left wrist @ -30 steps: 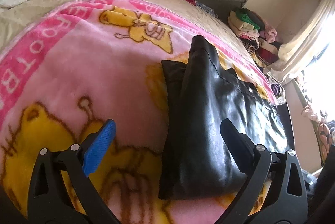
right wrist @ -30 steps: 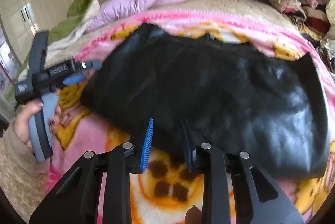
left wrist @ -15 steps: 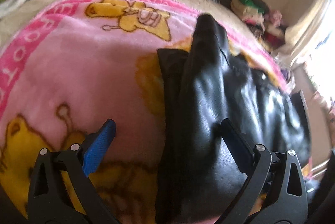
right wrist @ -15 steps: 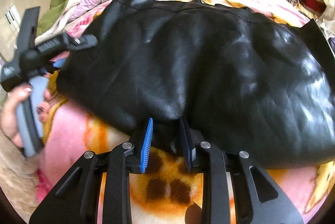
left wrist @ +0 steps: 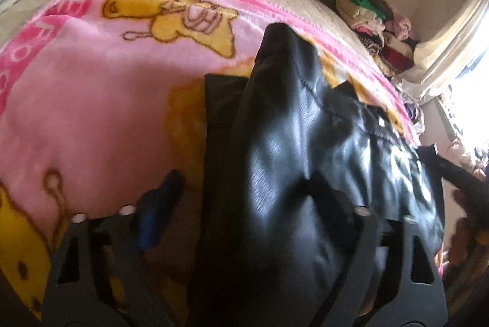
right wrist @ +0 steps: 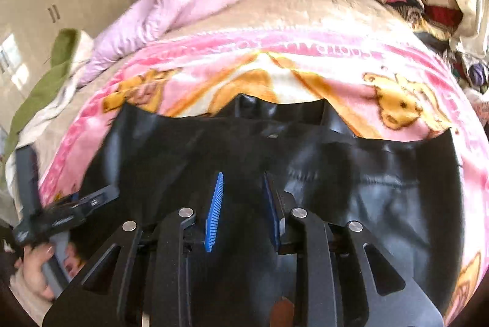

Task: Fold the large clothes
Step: 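Lift and fold the held jacket edge with the right tool toward the left tool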

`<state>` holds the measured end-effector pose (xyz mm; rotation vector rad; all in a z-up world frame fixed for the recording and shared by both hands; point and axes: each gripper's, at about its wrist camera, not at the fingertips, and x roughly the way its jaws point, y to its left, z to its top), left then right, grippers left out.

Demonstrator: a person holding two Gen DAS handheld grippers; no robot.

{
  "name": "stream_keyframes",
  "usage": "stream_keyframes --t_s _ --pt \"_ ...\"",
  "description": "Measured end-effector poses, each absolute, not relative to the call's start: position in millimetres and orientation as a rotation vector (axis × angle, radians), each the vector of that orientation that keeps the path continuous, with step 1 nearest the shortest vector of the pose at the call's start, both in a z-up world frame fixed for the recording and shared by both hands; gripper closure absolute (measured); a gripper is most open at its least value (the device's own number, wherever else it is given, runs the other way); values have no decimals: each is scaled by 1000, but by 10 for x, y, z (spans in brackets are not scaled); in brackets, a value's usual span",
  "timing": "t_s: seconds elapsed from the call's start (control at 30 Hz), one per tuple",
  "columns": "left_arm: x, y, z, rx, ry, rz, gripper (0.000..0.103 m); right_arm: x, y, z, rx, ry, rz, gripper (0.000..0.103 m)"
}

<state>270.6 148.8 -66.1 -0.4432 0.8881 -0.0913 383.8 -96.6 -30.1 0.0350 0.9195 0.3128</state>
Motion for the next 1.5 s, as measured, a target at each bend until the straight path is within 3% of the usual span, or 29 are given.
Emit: stream_keyframes --t_s 0.1,0.2,0.43,0.63,0.93,1.03,1.2,1.37,1.5 --pt "2741 1451 -670 -465 895 -114 47 4051 -981 -620 57 1022 295 79" --pt "2774 1450 -684 -498 901 -119 53 4099 -968 -768 57 1026 275 78" --pt "2630 1337 -462 -513 825 -92 81 3941 -1085 -582 66 967 318 79" --pt "2498 1229 -172 -517 754 -116 86 2906 -1302 -230 100 841 452 77" --pt "2352 1023 57 -486 725 -127 89 2345 -1304 -885 128 994 489 77" --pt "2285 906 152 -458 700 -126 89 2328 -1452 -737 230 979 532 76" --pt "2164 659 331 -428 650 -167 89 2310 -1773 102 335 788 558 52" --pt "2030 349 410 -390 611 -212 90 2511 -1668 695 362 736 614 29" --pt "1922 121 410 -314 596 -235 89 2747 -1225 829 290 812 631 27"
